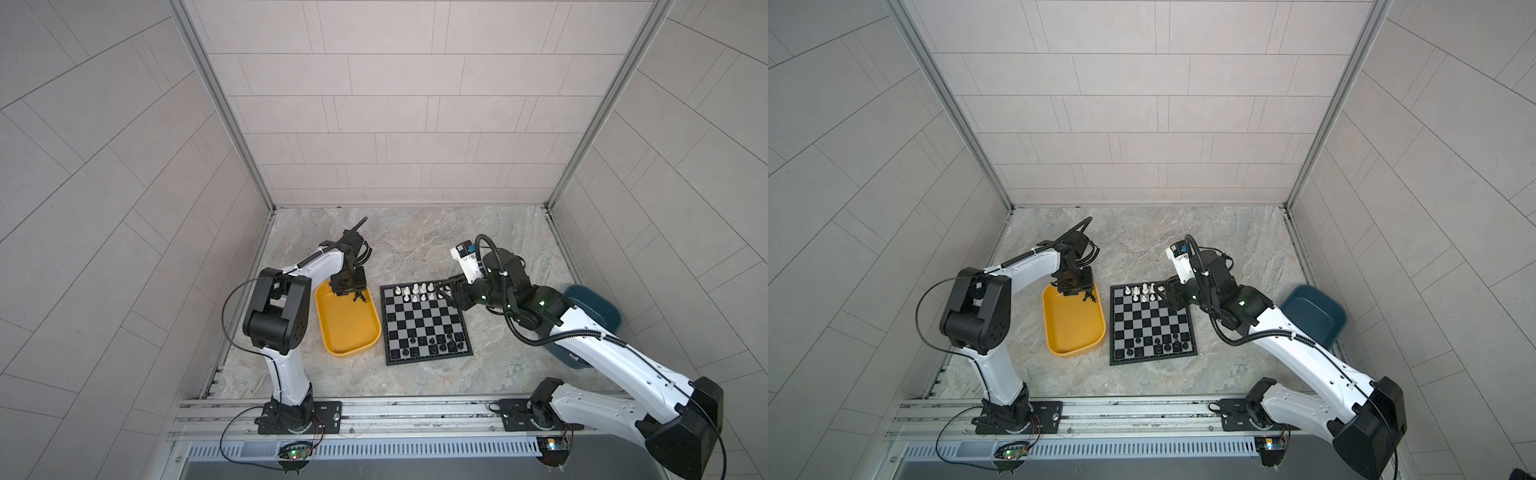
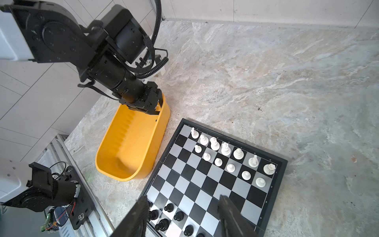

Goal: Set up the chess pieces on the board
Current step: 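Lift the right gripper over the board while the left gripper lowers into the tray, then grasp a black piece in the yellow tray with the left gripper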

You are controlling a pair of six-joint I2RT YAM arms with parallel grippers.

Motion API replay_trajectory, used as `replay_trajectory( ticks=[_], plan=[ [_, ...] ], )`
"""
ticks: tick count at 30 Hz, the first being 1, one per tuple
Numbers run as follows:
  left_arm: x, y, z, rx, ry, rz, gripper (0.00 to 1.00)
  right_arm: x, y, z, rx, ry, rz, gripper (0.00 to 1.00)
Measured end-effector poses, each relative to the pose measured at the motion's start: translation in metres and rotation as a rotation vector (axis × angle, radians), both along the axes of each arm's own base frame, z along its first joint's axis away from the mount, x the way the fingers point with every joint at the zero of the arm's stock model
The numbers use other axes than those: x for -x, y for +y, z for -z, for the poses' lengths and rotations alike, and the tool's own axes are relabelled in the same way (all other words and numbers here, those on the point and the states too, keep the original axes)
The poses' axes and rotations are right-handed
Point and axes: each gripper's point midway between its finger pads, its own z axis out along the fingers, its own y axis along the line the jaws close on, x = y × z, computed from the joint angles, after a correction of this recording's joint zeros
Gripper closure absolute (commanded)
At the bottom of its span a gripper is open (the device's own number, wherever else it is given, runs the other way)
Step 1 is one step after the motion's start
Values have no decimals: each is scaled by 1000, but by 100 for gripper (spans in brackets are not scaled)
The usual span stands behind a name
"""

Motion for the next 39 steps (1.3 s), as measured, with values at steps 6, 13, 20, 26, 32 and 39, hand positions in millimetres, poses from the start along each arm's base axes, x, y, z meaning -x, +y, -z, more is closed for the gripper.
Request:
replay_trajectory(
  ticks=[6, 13, 20, 26, 32, 39],
  plan=[
    [4, 2, 11, -51, 23, -14, 58, 1, 1, -1, -14, 8, -14, 45],
    [8, 8, 10, -76, 19, -47, 67, 2, 2, -2, -25, 14, -23, 46],
    [10, 8, -3, -61, -9, -73, 76, 0, 1, 2, -31, 32, -18, 47],
    [12, 6, -14, -32, -33, -75, 79, -2, -1, 5, -39, 48, -9, 48],
    [13, 0, -14, 5, -25, -73, 71, -3, -2, 6, -44, 53, -3, 48],
    [16, -2, -14, 33, -5, -104, 57, -3, 0, 13, -40, 70, -9, 48]
  ],
)
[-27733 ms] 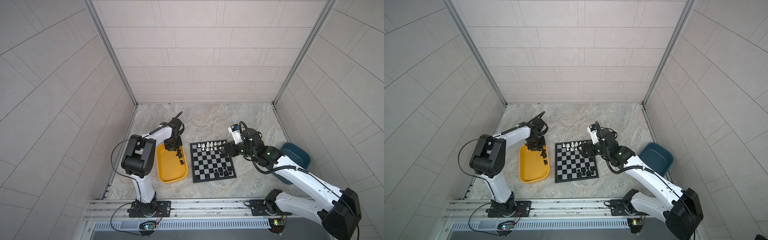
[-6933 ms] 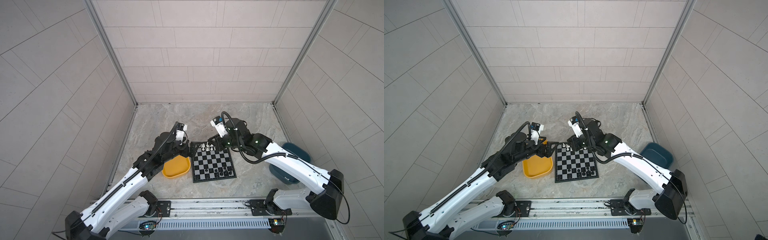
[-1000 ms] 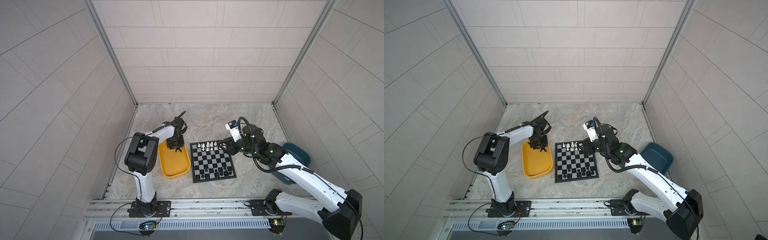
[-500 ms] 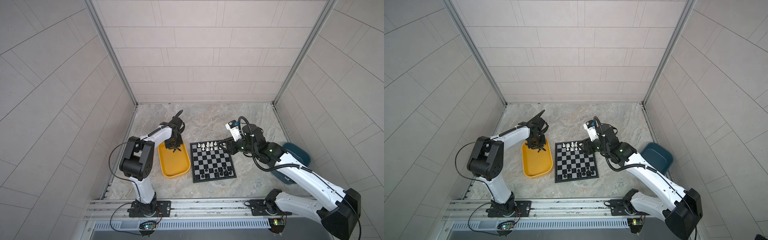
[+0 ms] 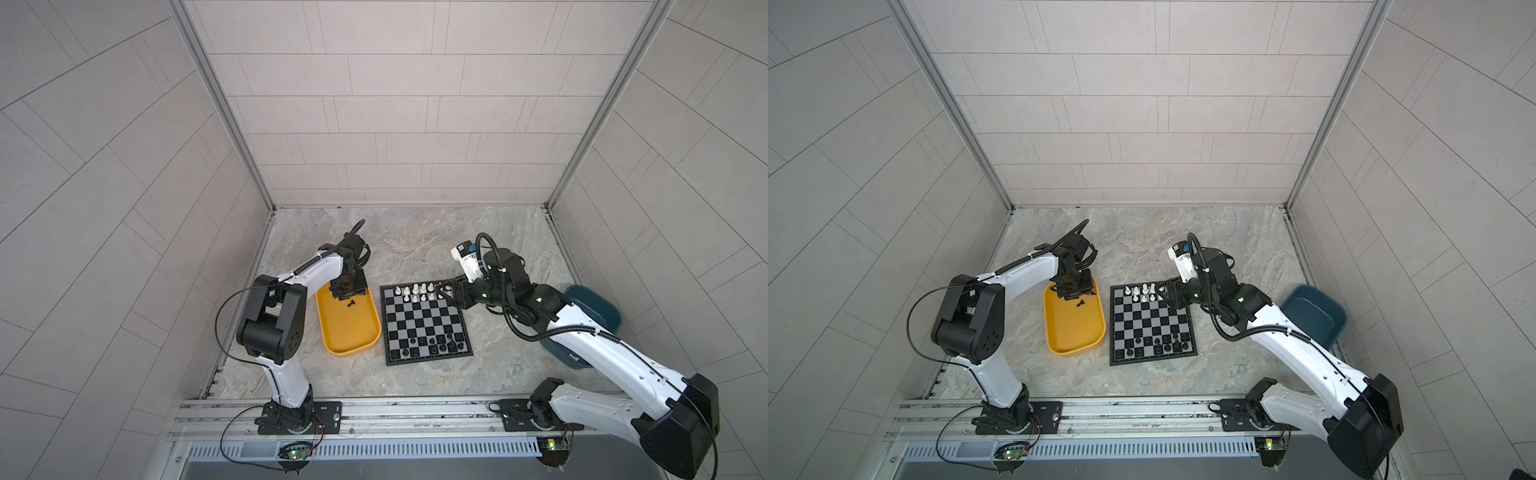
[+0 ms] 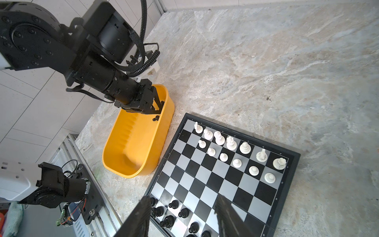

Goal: Set up the chess pieces on the board
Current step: 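Grasp a black piece in the yellow tray with the left gripper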

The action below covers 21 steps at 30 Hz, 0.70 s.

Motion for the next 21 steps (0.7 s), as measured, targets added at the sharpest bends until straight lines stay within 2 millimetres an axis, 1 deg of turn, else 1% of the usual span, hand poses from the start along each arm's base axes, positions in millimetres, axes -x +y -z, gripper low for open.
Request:
replay_trajectory(
  ticks=[6, 8, 13, 17, 19, 21],
  plan=[
    [-7, 0, 1, 52, -13, -114, 56, 0, 2, 0, -8, 3, -9, 48],
    [-7, 0, 3, 62, -17, -155, 54, 0, 2, -1, -9, 2, -10, 48],
    [-8, 3, 6, 79, -30, -249, 54, 1, 3, -1, -11, 3, -13, 48],
    [-12, 4, 11, 97, -54, -310, 54, 1, 3, -1, -11, 5, -14, 44],
    [-12, 5, 13, 100, -56, -332, 56, 2, 3, 0, -10, 6, -15, 43],
    [-13, 6, 14, 100, -62, -351, 59, 2, 2, -1, -10, 6, -16, 37]
  ],
)
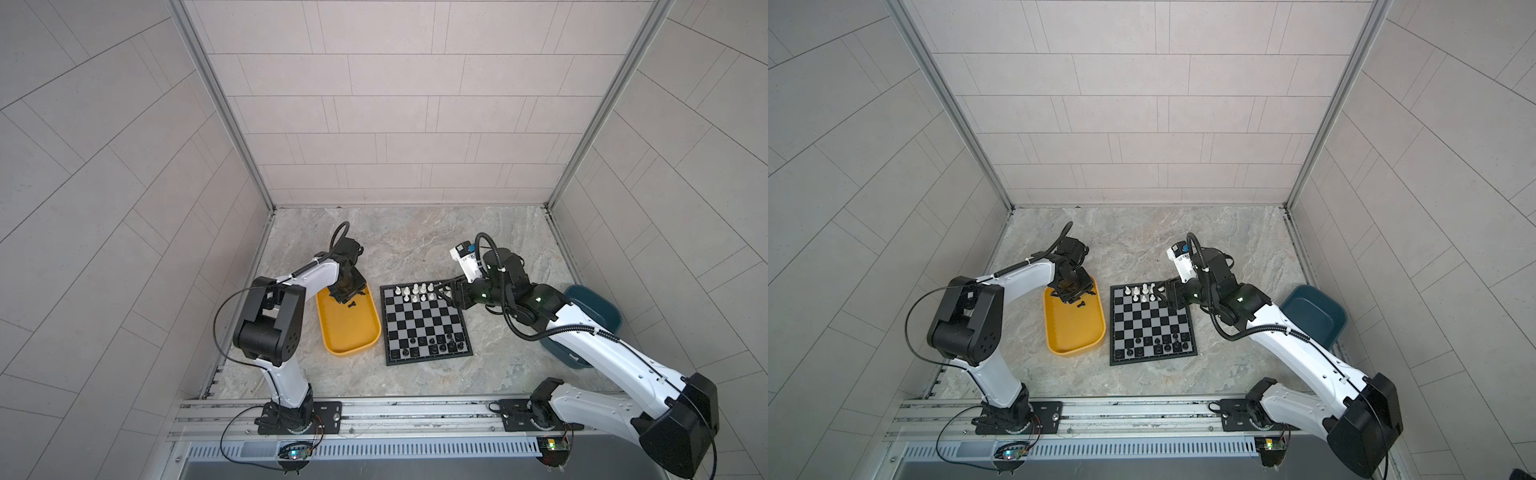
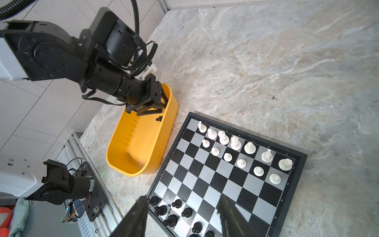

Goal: Set up the chess pieces on the board
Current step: 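Grasp a black piece in the yellow tray with the left gripper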

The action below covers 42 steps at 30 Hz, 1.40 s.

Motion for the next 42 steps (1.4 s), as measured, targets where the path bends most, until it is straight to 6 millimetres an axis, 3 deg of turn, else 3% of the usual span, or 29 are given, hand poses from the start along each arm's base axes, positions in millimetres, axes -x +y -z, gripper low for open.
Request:
replay_trajectory(
  ticks=[7, 16, 27, 32, 36, 42],
  plan=[
    [-9, 4, -2, -15, -37, -39, 63, 6, -2, -6, -11, -8, -8, 22],
    [-10, 5, 7, -21, -28, -41, 62, 11, -5, -16, -24, -30, -10, 21],
    [-11, 5, 10, -23, -25, -27, 76, 13, -10, -17, -19, -33, 4, 22],
    [-8, 3, 7, -20, -22, 17, 77, 13, -13, -20, -18, -44, 16, 22],
    [4, 4, -14, 7, -37, 42, 77, 11, -13, -17, -22, -48, 19, 21],
    [27, 15, -76, 95, -149, 27, 77, 7, -4, -7, -63, -35, 12, 18]
  ],
)
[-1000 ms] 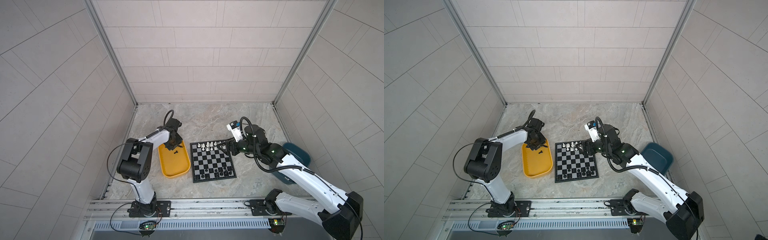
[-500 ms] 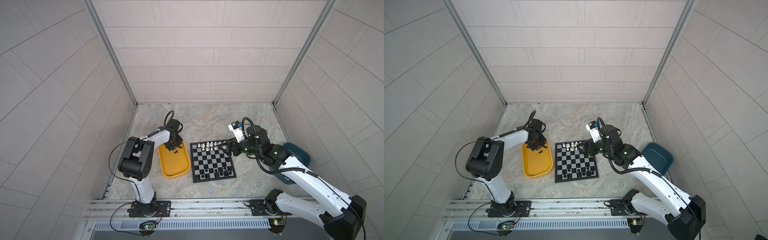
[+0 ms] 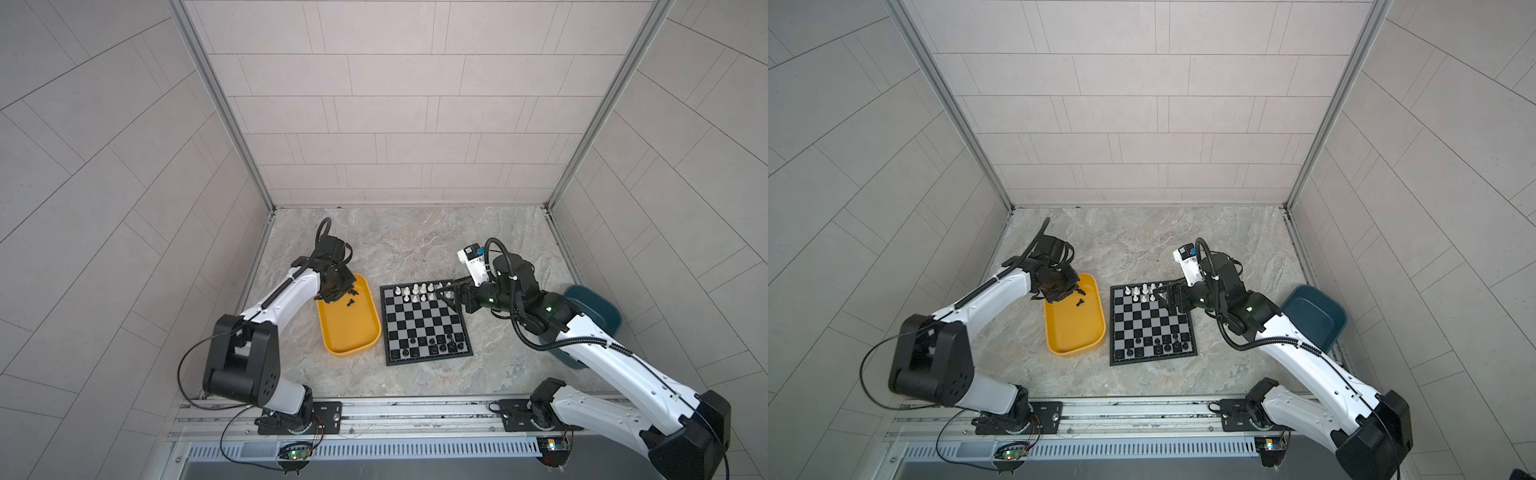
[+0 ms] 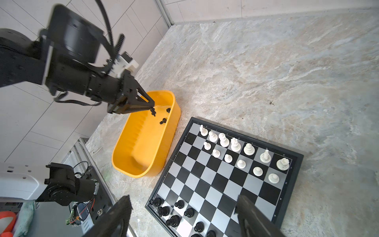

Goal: Set up the chess pieces on the board
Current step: 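Grasp a black piece in the yellow tray with the left gripper, then carry the black piece with the left gripper over the board while the right gripper approaches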

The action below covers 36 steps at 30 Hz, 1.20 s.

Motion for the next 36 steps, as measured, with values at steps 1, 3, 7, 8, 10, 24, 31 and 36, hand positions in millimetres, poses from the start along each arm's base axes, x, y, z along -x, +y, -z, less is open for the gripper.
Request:
replay_trajectory(
  ticks=[1, 3, 7, 8, 10, 24, 31, 36],
  plan=[
    [4, 0, -8, 22, -15, -1, 77, -2, 3, 2, -11, 5, -3, 18],
    [12, -4, -20, 76, -38, -5, 77, -6, 12, 4, -36, 11, -14, 19],
    [28, -21, -32, 212, -38, -19, 78, -11, 45, 14, -69, 19, -64, 20],
    [31, -26, -35, 248, -36, -28, 77, -11, 55, 19, -72, 25, -80, 20],
    [34, -35, -39, 311, -31, -46, 78, -12, 72, 27, -70, 38, -106, 22],
    [42, -87, -67, 491, -42, -26, 78, -16, 152, 33, -60, 35, -206, 39],
    [42, -92, -68, 510, -42, -23, 78, -18, 157, 36, -48, 40, -204, 48],
    [42, -94, -69, 518, -41, -20, 77, -20, 161, 35, -47, 40, -205, 51]
  ],
)
